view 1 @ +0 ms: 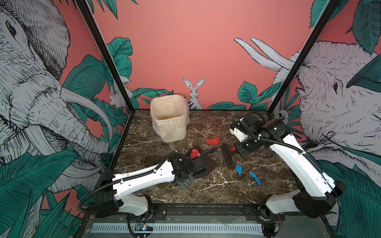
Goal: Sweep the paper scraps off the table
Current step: 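Lift the dustpan with the left gripper toward the cream bin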
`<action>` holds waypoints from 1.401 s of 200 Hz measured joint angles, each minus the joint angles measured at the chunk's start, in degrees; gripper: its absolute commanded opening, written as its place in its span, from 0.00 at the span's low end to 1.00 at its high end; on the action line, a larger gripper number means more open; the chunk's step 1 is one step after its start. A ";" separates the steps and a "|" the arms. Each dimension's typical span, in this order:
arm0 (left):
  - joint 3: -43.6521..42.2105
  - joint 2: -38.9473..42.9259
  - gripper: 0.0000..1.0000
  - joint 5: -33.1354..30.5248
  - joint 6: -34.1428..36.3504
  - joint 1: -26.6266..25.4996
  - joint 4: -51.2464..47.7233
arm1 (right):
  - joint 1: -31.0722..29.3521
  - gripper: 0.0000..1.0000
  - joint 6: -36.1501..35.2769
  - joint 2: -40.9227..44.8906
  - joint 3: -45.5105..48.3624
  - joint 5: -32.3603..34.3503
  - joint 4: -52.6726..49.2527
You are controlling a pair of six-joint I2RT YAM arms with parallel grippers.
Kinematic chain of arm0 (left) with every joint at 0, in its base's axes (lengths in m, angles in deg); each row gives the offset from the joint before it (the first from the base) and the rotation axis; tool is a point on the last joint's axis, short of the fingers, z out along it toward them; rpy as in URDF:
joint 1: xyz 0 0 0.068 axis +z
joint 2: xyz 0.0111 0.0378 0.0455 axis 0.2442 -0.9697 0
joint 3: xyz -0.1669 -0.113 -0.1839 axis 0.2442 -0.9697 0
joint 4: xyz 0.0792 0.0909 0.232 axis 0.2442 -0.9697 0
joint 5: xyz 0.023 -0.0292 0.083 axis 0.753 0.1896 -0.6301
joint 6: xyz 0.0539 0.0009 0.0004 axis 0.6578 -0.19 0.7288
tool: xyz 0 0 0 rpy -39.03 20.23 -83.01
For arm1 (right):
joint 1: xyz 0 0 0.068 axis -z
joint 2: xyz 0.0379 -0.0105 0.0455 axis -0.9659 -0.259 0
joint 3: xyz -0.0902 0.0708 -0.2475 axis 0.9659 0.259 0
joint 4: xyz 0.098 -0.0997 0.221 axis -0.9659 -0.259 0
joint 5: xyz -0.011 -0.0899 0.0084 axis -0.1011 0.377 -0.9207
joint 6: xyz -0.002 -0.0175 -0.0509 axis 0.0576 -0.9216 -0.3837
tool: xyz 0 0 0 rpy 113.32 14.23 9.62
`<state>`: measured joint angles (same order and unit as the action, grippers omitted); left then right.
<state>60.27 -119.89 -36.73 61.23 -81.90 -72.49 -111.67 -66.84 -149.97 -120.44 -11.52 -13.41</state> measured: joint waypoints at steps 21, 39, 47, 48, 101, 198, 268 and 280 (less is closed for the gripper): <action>4.94 0.68 0.00 -1.22 -0.28 2.45 -4.22 | 0.39 0.00 -0.28 0.00 0.50 -1.09 0.90; 7.65 1.64 0.00 -1.46 -0.66 5.29 -7.52 | 0.76 0.00 -0.63 0.02 0.50 -1.77 1.49; 8.98 2.19 0.00 -1.46 -0.83 6.78 -9.29 | 0.96 0.00 -0.83 0.02 0.50 -2.12 1.70; 9.09 2.23 0.00 -1.44 -0.85 6.91 -9.44 | 0.98 0.00 -0.85 0.02 0.50 -2.16 1.73; 22.27 2.12 0.00 -1.33 -0.81 15.47 -16.96 | 1.86 0.00 -1.95 0.02 0.50 -4.15 2.73; 35.71 -2.01 0.00 -0.11 3.19 35.71 -17.86 | 3.19 0.00 -4.04 0.28 0.50 -5.88 2.86; 43.01 -5.90 0.00 0.85 9.16 49.64 -17.88 | 4.72 0.00 -6.47 0.90 1.18 -7.63 3.15; 44.00 -7.17 0.00 0.59 10.45 51.21 -17.88 | 4.90 0.00 -6.75 0.98 1.60 -7.98 3.28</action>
<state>104.27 -127.06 -36.14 71.68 -30.69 -90.37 -106.78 -73.60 -148.99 -118.85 -19.50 -10.13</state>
